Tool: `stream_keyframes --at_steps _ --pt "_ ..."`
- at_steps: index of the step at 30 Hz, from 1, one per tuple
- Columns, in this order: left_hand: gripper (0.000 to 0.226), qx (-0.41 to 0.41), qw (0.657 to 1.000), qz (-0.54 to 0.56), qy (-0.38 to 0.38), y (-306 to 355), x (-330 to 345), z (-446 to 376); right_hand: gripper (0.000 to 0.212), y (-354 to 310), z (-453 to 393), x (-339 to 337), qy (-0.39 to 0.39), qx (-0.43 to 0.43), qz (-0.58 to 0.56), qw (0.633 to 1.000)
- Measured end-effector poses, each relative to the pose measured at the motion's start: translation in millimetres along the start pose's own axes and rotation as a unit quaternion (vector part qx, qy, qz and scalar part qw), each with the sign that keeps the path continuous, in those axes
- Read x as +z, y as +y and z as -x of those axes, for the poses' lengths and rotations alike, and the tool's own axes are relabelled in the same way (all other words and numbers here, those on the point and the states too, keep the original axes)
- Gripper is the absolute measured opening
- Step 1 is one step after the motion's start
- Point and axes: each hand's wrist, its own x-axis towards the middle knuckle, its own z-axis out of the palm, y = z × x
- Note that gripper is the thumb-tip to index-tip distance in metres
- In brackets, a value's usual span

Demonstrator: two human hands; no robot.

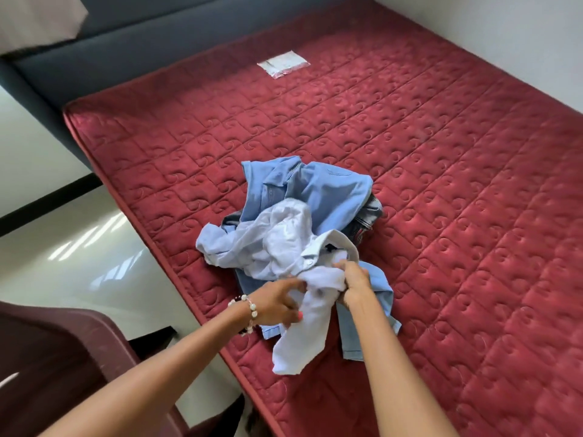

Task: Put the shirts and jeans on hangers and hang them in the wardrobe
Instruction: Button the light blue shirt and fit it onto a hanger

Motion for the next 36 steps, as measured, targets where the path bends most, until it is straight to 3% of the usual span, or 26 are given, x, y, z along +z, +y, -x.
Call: stream_keyframes --at_steps 2,3,5,6,8,9,10,11,13,15,16,18,20,22,25,28,33,36 --pt "0.01 -0.058 0.979 -0.168 0.1 20 -8 4 0.007 -9 17 -16 -0.027 -0.074 -0.028 0.997" --pt "0.014 -0.074 0.953 -0.214 0.202 30 -12 4 0.011 -14 28 -25 -0.066 -0.128 -0.017 0.989" --pt "0.023 -0.027 0.915 -0.165 0.368 55 -18 2 0.026 -27 52 -45 -0.185 -0.222 0.03 0.957" --pt "0.027 0.028 0.909 -0.122 0.396 71 -20 1 0.029 -36 65 -55 -0.244 -0.245 0.051 0.937" --pt "0.056 0.118 0.936 -0.116 0.311 102 -21 3 0.028 -55 89 -70 -0.34 -0.275 0.093 0.894" --pt "0.055 0.142 0.952 -0.104 0.252 116 -16 1 0.027 -66 102 -78 -0.365 -0.29 0.112 0.878" --pt "0.037 0.147 0.96 -0.089 0.221 129 -10 5 0.023 -77 115 -87 -0.377 -0.302 0.132 0.866" --pt "0.01 0.161 0.955 -0.103 0.226 139 -6 7 0.017 -87 127 -100 -0.381 -0.314 0.157 0.855" --pt "0.023 0.183 0.925 -0.144 0.301 159 -5 11 0.012 -108 148 -128 -0.387 -0.32 0.267 0.823" --pt "0.025 0.22 0.886 -0.211 0.348 192 -4 32 0.03 -127 164 -163 -0.356 -0.281 0.446 0.772" --pt "0.03 0.249 0.863 -0.247 0.363 211 -2 45 0.029 -133 170 -178 -0.317 -0.257 0.51 0.757" --pt "0.022 0.289 0.829 -0.275 0.391 251 2 68 0.02 -141 178 -193 -0.208 -0.291 0.541 0.761" --pt "0.016 0.327 0.798 -0.298 0.41 287 20 91 0.05 -140 189 -198 -0.152 -0.388 0.458 0.785" --pt "0.016 0.337 0.784 -0.314 0.416 315 43 107 0.067 -138 204 -196 -0.18 -0.451 0.394 0.78" --pt "0.018 0.36 0.768 -0.32 0.422 342 68 137 0.049 -131 216 -204 -0.086 -0.543 0.37 0.748" --pt "0.02 0.375 0.745 -0.32 0.449 357 80 173 0.023 -138 228 -232 0.023 -0.561 0.327 0.76" --pt "0.023 0.369 0.672 -0.391 0.509 360 89 208 0.029 -175 298 -281 0.143 -0.628 0.153 0.749" --pt "0.015 0.254 0.66 -0.486 0.514 345 89 213 0.025 -199 355 -298 0.235 -0.669 0.09 0.699"
